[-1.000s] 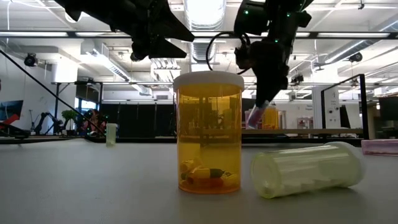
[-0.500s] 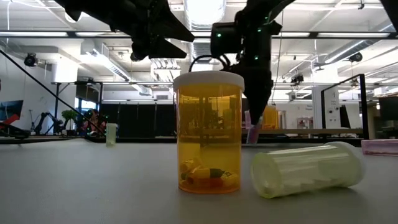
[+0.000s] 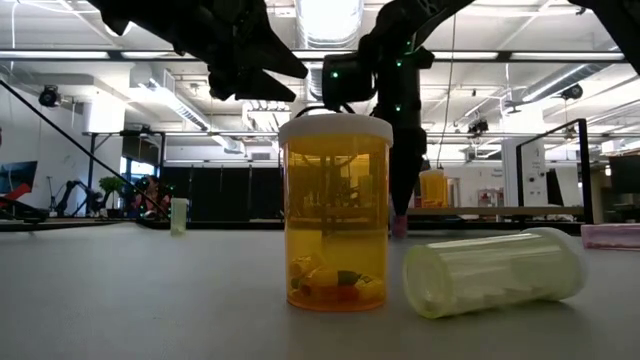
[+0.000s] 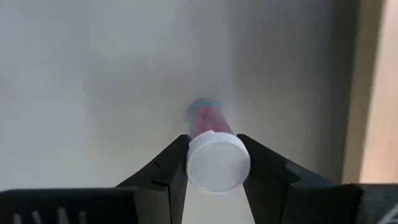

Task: Pick and place medicine bottles onto shelf by color
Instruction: Move the blue pill bottle to the center of the table, then put the bottom yellow pill bottle on the shelf

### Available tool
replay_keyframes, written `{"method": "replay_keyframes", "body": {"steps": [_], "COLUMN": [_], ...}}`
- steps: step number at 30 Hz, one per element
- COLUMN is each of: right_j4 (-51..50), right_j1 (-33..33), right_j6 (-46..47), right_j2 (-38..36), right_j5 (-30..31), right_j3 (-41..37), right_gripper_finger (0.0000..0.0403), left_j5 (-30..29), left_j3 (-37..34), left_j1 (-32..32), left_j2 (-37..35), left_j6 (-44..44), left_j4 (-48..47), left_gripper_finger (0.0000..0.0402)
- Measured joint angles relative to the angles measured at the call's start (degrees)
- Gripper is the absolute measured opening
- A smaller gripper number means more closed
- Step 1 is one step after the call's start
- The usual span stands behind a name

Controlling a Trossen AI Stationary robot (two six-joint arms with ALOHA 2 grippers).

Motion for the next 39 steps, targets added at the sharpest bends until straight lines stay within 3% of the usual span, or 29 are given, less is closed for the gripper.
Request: {"method": "replay_keyframes", "body": {"steps": [7,16,23,27,31,39], "right_j4": [0.22,-0.66,-6.99,-11.34,-12.32,-8.51], "right_j1": [-0.07,-0.07,0.2,0.99,4.7,18.49], "right_j6": [0.02,0.08,2.83,8.84,13.93,26.9], "right_j2": [-0.12,-0.5,-5.15,-8.84,-12.53,-20.69], "right_j5": [0.17,0.15,0.25,0.06,-0.2,-0.13], "right_j3": [0.02,0.02,0.5,-0.31,-3.25,-11.13], "right_gripper_finger": [0.0131,0.0197,0.0216,0.0215,0.0215,0.0215], "left_j5": [0.0,0.0,0.0,-0.01,0.37,1.03], "left_j3": [0.0,0.0,0.0,0.0,0.0,-0.02], "left_j1": [0.0,0.0,0.0,-0.04,-0.07,-0.21], "left_j2": [0.0,0.0,0.0,0.0,0.0,-0.01], "left_j6": [0.0,0.0,0.0,-0.02,-0.25,-1.6], "left_j4": [0.04,0.02,0.0,-0.38,-1.9,-3.22], "left_gripper_finger": [0.0325,0.0325,0.0325,0.0325,0.0325,0.0325]}}
